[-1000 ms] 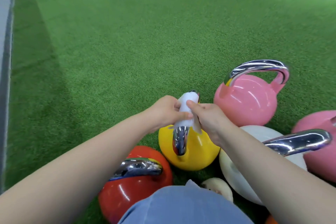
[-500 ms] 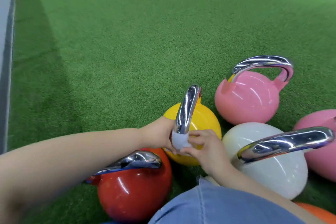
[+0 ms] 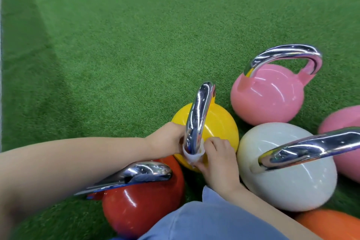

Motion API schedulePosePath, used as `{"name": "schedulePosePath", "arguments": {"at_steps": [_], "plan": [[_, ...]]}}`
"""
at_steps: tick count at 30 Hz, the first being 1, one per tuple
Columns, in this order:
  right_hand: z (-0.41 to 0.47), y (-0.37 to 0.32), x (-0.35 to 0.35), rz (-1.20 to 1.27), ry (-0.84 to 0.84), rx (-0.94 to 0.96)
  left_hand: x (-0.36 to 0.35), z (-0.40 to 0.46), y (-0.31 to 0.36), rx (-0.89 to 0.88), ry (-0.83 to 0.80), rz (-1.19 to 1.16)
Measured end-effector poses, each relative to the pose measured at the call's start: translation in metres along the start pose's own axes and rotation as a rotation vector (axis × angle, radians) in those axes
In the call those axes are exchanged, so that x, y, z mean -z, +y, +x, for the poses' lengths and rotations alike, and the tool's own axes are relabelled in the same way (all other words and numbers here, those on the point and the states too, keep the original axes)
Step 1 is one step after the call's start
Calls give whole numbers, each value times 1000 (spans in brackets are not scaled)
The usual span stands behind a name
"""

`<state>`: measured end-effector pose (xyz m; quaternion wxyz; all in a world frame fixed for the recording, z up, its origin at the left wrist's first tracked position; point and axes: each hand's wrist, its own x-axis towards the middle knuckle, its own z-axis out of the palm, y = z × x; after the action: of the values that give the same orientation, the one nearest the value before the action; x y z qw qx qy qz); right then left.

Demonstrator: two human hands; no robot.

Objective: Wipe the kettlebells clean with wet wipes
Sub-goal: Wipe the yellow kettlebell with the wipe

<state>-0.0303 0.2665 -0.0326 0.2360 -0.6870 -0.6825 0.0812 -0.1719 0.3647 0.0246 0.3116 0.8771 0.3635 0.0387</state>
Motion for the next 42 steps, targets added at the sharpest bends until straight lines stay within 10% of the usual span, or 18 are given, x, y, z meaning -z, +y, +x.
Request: {"name": "schedulePosePath", "arguments": {"at_steps": [15,31,42], "plan": [[21,-13,30,323,-244,-150,10,-4,9,254,-147,-392],[11,-6,11,-60,-100,-21,6,8,11,181,-66,327],[22,-13,29,440,-384,-237,16,-2,8,305,-194,-373]]}}
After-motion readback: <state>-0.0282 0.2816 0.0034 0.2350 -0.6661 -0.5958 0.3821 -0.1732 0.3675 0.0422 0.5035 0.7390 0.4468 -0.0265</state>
